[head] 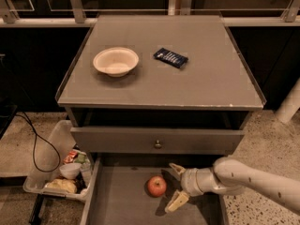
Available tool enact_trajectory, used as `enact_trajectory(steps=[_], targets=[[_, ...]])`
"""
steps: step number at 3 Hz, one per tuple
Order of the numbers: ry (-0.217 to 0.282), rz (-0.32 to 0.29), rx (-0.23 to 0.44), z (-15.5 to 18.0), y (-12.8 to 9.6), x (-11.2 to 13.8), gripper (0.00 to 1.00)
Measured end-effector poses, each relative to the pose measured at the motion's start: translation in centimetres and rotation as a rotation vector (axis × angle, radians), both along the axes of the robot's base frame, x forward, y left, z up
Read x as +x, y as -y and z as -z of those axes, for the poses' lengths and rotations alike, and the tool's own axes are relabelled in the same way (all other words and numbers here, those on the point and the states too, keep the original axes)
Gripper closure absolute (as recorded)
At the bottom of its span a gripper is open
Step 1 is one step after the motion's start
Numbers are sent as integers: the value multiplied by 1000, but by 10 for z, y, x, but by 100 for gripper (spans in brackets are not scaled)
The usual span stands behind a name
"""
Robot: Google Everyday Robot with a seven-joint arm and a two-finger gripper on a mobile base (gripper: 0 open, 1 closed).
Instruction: Pick apple from middle drawer and place on counter
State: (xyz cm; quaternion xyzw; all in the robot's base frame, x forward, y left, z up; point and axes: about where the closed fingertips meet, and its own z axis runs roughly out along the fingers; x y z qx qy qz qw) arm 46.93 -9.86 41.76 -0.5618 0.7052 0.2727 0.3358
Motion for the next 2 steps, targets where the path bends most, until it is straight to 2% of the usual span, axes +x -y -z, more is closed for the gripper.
enact_trajectory(steps=[1,2], targets=[[13,-10,56,39,-28,16,0],[12,-10,57,40,-28,15,0]])
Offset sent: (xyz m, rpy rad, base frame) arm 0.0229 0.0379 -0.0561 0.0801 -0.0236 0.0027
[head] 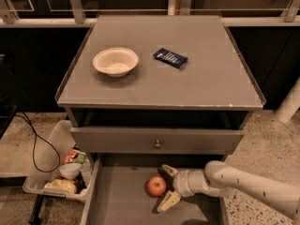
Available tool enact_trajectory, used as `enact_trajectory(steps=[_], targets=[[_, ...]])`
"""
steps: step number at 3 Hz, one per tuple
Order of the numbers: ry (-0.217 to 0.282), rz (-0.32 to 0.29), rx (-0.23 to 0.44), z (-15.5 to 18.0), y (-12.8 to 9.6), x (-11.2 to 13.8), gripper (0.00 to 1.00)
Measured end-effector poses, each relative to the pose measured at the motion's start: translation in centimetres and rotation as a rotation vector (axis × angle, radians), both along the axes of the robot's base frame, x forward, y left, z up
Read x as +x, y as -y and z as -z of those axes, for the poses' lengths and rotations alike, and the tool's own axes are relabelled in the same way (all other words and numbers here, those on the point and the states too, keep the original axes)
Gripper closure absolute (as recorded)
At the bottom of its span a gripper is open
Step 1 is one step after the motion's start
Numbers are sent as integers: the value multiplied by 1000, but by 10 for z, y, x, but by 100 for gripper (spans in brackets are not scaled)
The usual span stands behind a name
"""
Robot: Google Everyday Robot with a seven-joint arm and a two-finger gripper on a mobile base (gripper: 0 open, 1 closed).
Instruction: Pick apple from middle drawer and place on counter
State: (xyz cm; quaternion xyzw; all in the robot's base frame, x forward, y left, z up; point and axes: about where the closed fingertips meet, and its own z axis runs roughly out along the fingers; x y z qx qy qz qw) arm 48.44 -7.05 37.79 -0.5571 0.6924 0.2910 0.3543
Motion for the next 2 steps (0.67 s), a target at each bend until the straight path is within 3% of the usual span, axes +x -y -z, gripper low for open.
enact_trajectory(steps=[2], targets=[[0,0,0,0,0,0,42]])
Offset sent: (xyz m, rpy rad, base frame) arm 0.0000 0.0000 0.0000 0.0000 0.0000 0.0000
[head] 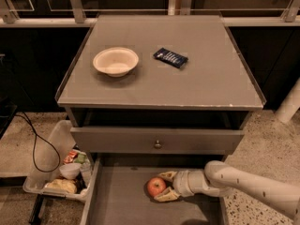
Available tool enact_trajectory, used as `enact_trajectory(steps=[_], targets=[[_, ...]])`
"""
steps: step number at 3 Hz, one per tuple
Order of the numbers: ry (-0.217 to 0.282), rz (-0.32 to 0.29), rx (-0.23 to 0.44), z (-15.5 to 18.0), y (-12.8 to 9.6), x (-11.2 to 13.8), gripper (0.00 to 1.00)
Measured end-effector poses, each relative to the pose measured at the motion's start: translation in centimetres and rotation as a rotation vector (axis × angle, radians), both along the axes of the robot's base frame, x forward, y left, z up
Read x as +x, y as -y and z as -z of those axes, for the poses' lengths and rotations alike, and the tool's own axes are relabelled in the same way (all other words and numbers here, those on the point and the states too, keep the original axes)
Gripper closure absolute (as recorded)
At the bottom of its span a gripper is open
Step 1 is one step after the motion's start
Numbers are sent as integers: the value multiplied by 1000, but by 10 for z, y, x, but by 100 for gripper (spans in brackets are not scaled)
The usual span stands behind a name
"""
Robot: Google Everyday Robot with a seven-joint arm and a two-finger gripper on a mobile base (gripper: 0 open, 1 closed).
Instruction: Pick apple from middle drawer and place on counter
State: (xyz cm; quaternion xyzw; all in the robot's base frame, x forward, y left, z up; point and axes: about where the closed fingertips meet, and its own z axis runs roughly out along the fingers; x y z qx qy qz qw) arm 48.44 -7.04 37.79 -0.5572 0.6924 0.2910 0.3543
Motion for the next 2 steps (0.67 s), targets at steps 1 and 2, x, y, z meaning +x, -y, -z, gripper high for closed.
enact_trajectory(steps=[1,2], targets=[[0,0,0,0,0,0,66],[0,0,0,0,0,0,89]])
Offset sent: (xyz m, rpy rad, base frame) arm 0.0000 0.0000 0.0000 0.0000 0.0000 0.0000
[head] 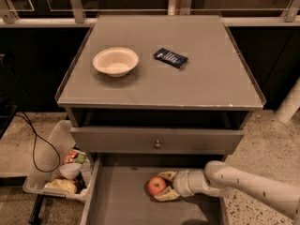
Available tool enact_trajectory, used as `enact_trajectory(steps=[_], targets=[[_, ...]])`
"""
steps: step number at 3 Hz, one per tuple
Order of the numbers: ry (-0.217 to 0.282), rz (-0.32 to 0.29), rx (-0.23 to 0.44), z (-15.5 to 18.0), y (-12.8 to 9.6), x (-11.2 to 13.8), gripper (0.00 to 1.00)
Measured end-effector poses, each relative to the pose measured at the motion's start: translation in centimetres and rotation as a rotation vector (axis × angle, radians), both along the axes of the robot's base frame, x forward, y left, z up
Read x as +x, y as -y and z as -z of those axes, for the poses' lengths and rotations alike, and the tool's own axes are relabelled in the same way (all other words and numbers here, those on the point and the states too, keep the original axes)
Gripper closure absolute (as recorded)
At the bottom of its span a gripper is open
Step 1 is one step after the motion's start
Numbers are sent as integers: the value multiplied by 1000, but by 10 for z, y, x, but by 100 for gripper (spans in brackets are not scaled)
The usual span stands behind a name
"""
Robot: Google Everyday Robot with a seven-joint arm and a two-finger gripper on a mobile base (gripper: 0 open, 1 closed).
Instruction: Pick apple from middle drawer and place on counter
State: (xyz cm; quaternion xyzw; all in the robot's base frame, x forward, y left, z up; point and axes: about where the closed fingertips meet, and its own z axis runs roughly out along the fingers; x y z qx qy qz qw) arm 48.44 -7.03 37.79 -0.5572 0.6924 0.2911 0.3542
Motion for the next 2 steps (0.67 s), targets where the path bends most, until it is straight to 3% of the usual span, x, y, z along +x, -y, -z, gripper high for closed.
enact_trajectory(steps=[1,2], targets=[[0,0,0,0,0,0,100],[18,9,-15,-12,5,-6,100]])
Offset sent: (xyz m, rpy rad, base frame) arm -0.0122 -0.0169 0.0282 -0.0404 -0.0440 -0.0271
